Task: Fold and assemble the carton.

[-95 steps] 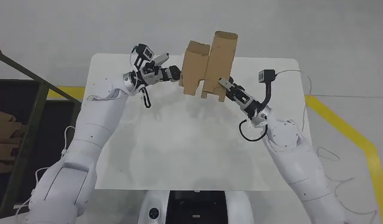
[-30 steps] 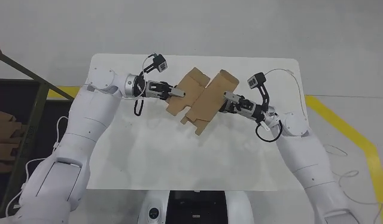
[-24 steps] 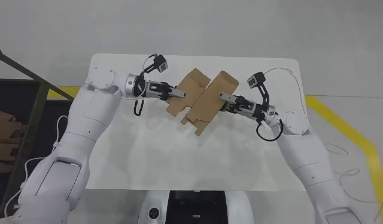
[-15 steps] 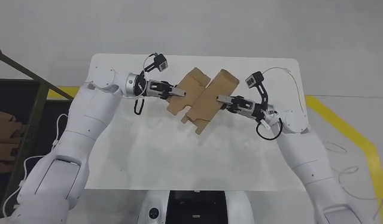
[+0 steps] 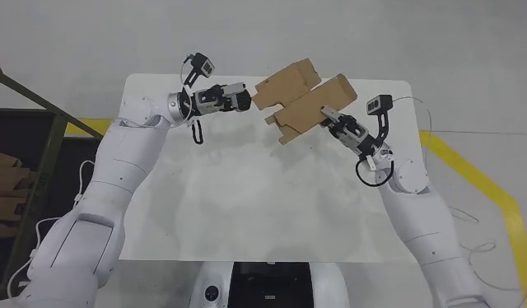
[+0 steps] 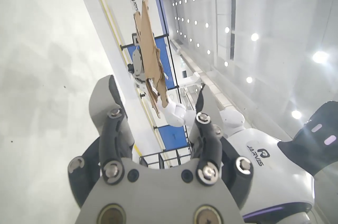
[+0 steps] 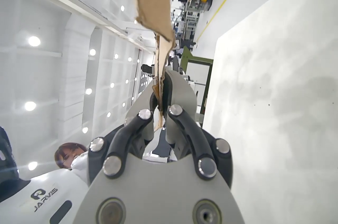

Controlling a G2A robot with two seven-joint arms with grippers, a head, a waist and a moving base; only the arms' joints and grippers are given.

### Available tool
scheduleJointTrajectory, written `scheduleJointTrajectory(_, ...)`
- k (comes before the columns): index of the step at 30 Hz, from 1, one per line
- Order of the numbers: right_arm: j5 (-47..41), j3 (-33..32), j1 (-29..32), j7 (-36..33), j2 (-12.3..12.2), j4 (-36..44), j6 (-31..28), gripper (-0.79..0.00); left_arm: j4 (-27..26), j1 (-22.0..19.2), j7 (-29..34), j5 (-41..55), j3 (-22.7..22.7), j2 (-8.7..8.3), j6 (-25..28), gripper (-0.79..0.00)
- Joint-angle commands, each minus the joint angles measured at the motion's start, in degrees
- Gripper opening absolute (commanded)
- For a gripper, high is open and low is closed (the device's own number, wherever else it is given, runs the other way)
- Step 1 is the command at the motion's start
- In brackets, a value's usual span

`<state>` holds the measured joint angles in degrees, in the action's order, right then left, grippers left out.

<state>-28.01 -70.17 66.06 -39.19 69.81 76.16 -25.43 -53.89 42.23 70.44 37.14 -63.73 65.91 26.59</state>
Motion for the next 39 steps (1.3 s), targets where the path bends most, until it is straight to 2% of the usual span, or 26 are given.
scheduleJointTrajectory(1,1.68,0.09,1.73,3.88,0.06,2.85,0.57,-0.785,-0.68,0.7,-2.63,0.18,-0.17,0.1,0.26,0.0)
scheduleJointTrajectory(6,5.7,1.75,5.85,11.62,0.46,9.22,2.48,-0.785,-3.01,2.34,-8.17,-0.69,0.21,0.54,1.29,0.0)
scheduleJointTrajectory(13,11.01,4.19,7.44,19.91,1.24,11.83,4.28,-0.785,-5.85,4.0,-15.11,-3.67,0.69,1.04,3.18,0.0)
scheduleJointTrajectory(24,14.86,3.89,7.78,21.93,1.53,12.04,4.17,-0.785,-9.4,6.02,-17.25,-7.32,0.79,1.06,1.15,0.0)
scheduleJointTrajectory(25,15.03,3.83,7.9,22.04,1.55,11.88,4.05,-0.785,-9.53,6.12,-17.27,-7.34,0.78,1.08,1.06,-0.065)
scheduleJointTrajectory(26,15.1,3.77,7.99,22.17,1.58,11.73,3.9,-0.785,-9.63,6.21,-17.28,-7.29,0.78,1.11,0.92,-0.209)
scheduleJointTrajectory(27,15.19,3.75,8.04,22.24,1.61,11.63,3.76,-0.785,-9.71,6.27,-17.23,-7.26,0.82,1.15,0.79,-0.302)
scheduleJointTrajectory(28,15.14,3.78,8.11,22.27,1.65,11.57,3.68,-0.785,-9.71,6.28,-17.17,-7.34,0.84,1.17,0.63,-0.431)
scheduleJointTrajectory(31,15.3,3.9,8.23,22.33,1.77,11.56,3.53,-0.785,-9.43,6.28,-17.06,-7.17,0.78,1.25,0.43,-0.61)
scheduleJointTrajectory(33,15.31,3.94,8.17,22.31,1.85,11.54,3.45,-0.785,-9.14,6.14,-17.12,-7.21,0.72,1.32,0.53,-0.785)
scheduleJointTrajectory(39,15.59,3.98,7.79,22.71,2.1,10.89,3.05,-0.785,-8.6,5.63,-16.41,-7.05,1.39,1.69,-0.11,-0.785)
